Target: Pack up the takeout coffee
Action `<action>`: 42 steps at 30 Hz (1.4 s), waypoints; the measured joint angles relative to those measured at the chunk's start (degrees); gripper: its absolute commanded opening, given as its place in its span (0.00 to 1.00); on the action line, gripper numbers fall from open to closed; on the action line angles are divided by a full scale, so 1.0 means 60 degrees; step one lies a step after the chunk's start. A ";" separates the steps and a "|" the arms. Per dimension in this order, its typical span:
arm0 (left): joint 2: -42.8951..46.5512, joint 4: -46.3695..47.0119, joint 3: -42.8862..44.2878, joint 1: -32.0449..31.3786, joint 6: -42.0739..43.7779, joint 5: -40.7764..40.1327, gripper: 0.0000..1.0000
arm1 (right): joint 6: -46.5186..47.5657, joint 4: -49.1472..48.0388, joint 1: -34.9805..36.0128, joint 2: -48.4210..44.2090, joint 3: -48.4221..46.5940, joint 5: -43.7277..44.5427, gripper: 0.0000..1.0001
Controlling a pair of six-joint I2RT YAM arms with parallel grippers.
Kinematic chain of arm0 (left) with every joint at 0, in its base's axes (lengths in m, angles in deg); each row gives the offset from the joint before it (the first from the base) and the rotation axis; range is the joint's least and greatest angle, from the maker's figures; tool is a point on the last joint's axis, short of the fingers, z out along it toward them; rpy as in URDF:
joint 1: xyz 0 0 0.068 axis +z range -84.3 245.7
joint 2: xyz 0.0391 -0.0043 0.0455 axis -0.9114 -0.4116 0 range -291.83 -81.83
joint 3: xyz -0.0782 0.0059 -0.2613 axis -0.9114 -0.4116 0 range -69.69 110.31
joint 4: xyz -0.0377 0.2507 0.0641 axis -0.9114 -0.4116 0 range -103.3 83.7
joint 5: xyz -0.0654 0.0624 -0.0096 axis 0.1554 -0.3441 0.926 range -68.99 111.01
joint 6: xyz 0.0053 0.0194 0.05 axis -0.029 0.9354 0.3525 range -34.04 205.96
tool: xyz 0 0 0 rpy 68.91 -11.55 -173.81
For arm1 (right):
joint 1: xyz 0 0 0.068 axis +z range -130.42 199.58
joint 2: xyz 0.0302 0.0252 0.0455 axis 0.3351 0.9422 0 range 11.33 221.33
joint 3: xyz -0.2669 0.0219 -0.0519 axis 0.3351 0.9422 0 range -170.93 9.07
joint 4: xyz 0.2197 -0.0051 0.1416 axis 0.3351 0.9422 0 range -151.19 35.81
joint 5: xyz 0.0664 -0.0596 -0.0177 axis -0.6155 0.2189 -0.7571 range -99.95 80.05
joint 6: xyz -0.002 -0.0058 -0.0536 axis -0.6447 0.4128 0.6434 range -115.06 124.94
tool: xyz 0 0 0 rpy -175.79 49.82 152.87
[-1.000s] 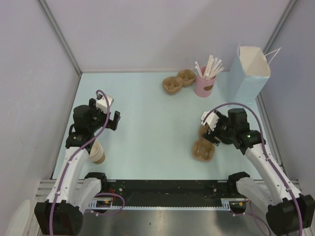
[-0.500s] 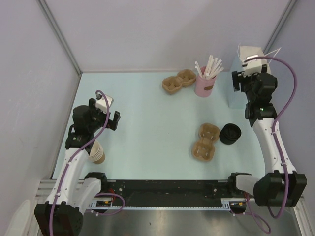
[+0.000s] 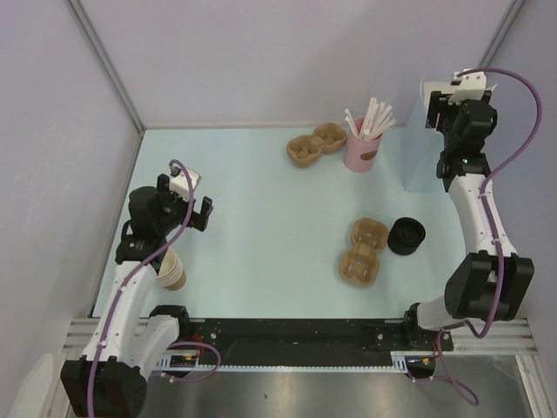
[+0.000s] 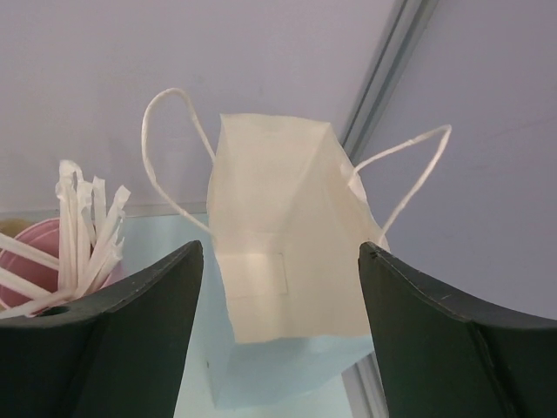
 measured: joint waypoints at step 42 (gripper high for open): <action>-0.0193 -0.0011 0.0000 0.0000 0.0004 0.0222 0.99 | -0.1239 0.0109 -0.0729 0.1330 -0.0856 -0.2732 0.73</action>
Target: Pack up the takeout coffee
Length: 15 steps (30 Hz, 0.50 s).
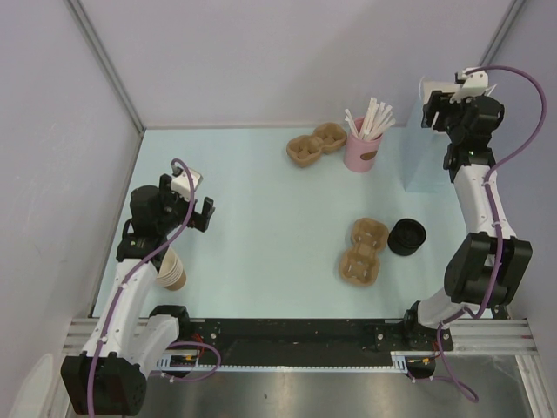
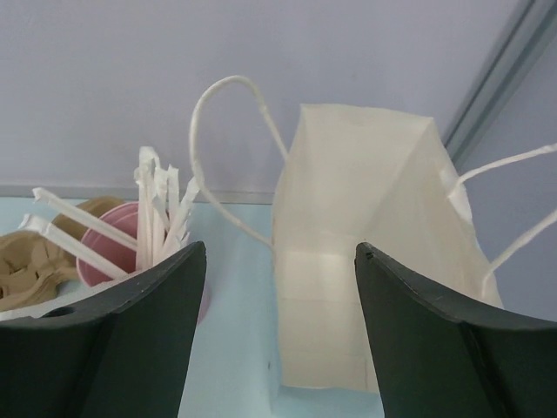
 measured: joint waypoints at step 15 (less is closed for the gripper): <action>-0.0004 -0.0004 0.0000 0.0000 -0.0004 0.0000 1.00 | 0.0688 0.0295 0.0069 0.0521 0.0011 -0.0528 0.73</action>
